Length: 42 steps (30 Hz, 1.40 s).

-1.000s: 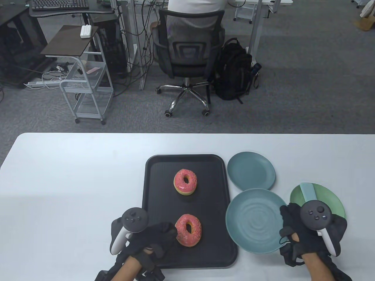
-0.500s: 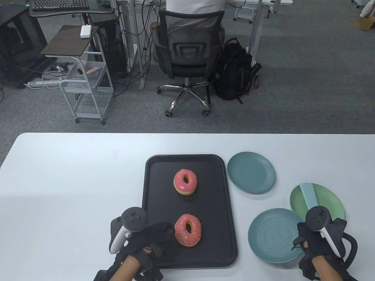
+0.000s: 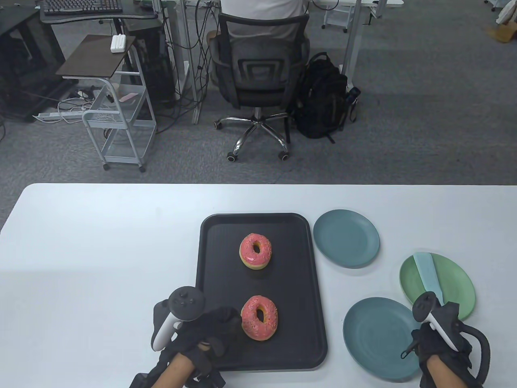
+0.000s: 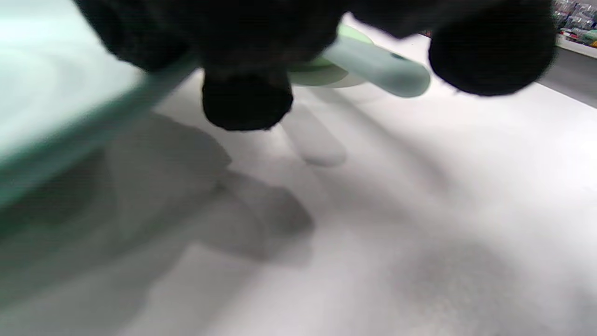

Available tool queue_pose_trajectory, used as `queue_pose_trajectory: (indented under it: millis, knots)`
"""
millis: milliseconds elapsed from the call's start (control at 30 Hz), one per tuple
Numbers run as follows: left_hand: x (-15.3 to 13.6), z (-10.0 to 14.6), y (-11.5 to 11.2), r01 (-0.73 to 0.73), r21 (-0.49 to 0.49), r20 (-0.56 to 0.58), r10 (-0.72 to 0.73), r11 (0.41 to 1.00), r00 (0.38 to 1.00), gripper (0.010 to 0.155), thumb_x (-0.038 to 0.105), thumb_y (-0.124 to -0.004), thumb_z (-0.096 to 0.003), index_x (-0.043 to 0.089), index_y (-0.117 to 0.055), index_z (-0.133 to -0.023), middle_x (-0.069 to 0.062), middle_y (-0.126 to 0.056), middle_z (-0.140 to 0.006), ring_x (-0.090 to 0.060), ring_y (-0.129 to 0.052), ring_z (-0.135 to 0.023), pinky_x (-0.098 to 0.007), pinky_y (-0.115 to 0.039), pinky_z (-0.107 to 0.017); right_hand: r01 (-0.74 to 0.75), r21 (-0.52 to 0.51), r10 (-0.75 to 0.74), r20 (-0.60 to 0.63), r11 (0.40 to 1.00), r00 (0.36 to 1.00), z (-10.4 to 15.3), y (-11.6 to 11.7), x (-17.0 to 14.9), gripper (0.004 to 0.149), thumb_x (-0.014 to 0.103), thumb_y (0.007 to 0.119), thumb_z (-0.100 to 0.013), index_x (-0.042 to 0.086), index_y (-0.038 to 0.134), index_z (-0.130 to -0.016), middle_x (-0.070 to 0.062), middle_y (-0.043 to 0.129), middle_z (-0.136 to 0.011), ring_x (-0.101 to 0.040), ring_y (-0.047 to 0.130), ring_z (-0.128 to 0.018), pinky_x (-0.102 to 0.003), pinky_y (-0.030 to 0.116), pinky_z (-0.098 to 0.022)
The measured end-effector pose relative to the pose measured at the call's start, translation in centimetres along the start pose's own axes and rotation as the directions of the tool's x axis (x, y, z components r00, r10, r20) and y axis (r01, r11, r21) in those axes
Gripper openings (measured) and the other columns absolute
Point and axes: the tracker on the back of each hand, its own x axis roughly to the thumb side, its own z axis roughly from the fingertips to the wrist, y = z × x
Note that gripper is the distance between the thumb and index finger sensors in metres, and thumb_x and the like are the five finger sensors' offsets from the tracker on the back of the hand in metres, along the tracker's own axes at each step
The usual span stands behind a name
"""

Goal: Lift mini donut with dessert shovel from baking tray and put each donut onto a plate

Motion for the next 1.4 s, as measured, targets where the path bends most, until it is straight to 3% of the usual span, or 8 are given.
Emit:
queue_pose_trajectory:
  millis: [633,733,900,1033,1167,1233,1300,1400]
  knots:
    - [0.0,0.0,0.0,0.007,0.001,-0.001,-0.007,1.0,1.0,0.042,0.044,-0.075,-0.0513,0.024,-0.076,-0.089,0.0,-0.095,-0.068,-0.017,-0.108,-0.034,-0.035,-0.094,-0.028,-0.13,0.002,0.13,-0.045,0.992,0.991,-0.6,1.1,0.3,0.051,0.045,0.078,-0.042,0.006,0.09,-0.071,-0.004,0.095,-0.018,-0.025,0.089,-0.006,-0.054,0.081,-0.044]
    - [0.0,0.2,0.1,0.041,0.013,0.0,-0.041,0.999,0.999,0.041,0.044,-0.073,-0.0514,0.025,-0.075,-0.088,0.001,-0.093,-0.071,-0.017,-0.106,-0.036,-0.035,-0.093,-0.029,-0.04,0.014,0.041,-0.029,0.999,0.999,-0.3,0.2,-0.4,0.056,0.048,0.079,-0.042,0.005,0.087,-0.077,-0.006,0.098,-0.022,-0.028,0.092,-0.01,-0.055,0.08,-0.046]
    - [0.0,0.5,0.9,0.05,0.058,0.004,-0.05,0.997,0.999,0.04,0.048,-0.072,-0.0509,0.026,-0.076,-0.085,0.002,-0.092,-0.073,-0.017,-0.106,-0.038,-0.035,-0.093,-0.031,0.014,-0.084,-0.015,-0.005,0.996,1.0,1.1,-2.0,-0.8,0.057,0.05,0.079,-0.043,0.005,0.089,-0.076,-0.01,0.101,-0.028,-0.031,0.094,-0.015,-0.057,0.078,-0.048]
    - [-0.1,1.7,2.8,0.09,0.301,0.002,-0.095,0.949,0.995,0.039,0.051,-0.073,-0.0493,0.028,-0.078,-0.079,0.002,-0.091,-0.074,-0.018,-0.105,-0.041,-0.037,-0.091,-0.034,0.033,-0.135,-0.024,0.072,0.99,0.997,2.2,-2.7,0.2,0.059,0.051,0.078,-0.043,0.007,0.085,-0.081,-0.015,0.104,-0.047,-0.037,0.099,-0.033,-0.06,0.073,-0.056]
    - [-0.9,2.1,4.1,0.202,0.401,-0.081,-0.185,0.893,0.979,0.037,0.054,-0.073,-0.0493,0.028,-0.08,-0.076,0.001,-0.088,-0.078,-0.021,-0.103,-0.047,-0.039,-0.089,-0.04,0.07,-0.179,-0.05,0.114,0.981,0.992,2.5,-3.4,0.8,0.064,0.053,0.077,-0.043,0.01,0.077,-0.09,-0.02,0.095,-0.078,-0.045,0.093,-0.064,-0.065,0.061,-0.066]
    - [-1.6,1.9,4.6,0.251,0.413,-0.133,-0.215,0.875,0.968,0.037,0.054,-0.074,-0.0492,0.027,-0.08,-0.074,0.0,-0.087,-0.08,-0.022,-0.102,-0.05,-0.041,-0.088,-0.042,0.097,-0.21,-0.07,0.131,0.973,0.989,2.3,-3.8,0.8,0.068,0.053,0.077,-0.042,0.013,0.071,-0.096,-0.022,0.08,-0.097,-0.048,0.08,-0.085,-0.067,0.051,-0.072]
    - [-2.4,1.6,4.9,0.296,0.412,-0.19,-0.236,0.862,0.953,0.037,0.055,-0.074,-0.049,0.026,-0.081,-0.072,-0.002,-0.085,-0.083,-0.025,-0.1,-0.054,-0.043,-0.086,-0.045,0.115,-0.228,-0.09,0.115,0.967,0.989,1.7,-4.3,0.5,0.074,0.054,0.077,-0.042,0.017,0.059,-0.103,-0.021,0.056,-0.114,-0.051,0.053,-0.103,-0.068,0.04,-0.076]
    - [-3.4,1.2,5.3,0.329,0.39,-0.25,-0.245,0.86,0.937,0.038,0.055,-0.075,-0.0488,0.025,-0.081,-0.07,-0.006,-0.077,-0.091,-0.028,-0.096,-0.063,-0.046,-0.083,-0.051,0.12,-0.225,-0.101,0.095,0.967,0.99,0.5,-4.8,-0.1,0.083,0.057,0.077,-0.041,0.025,0.042,-0.109,-0.016,0.026,-0.122,-0.05,0.021,-0.11,-0.067,0.029,-0.078]
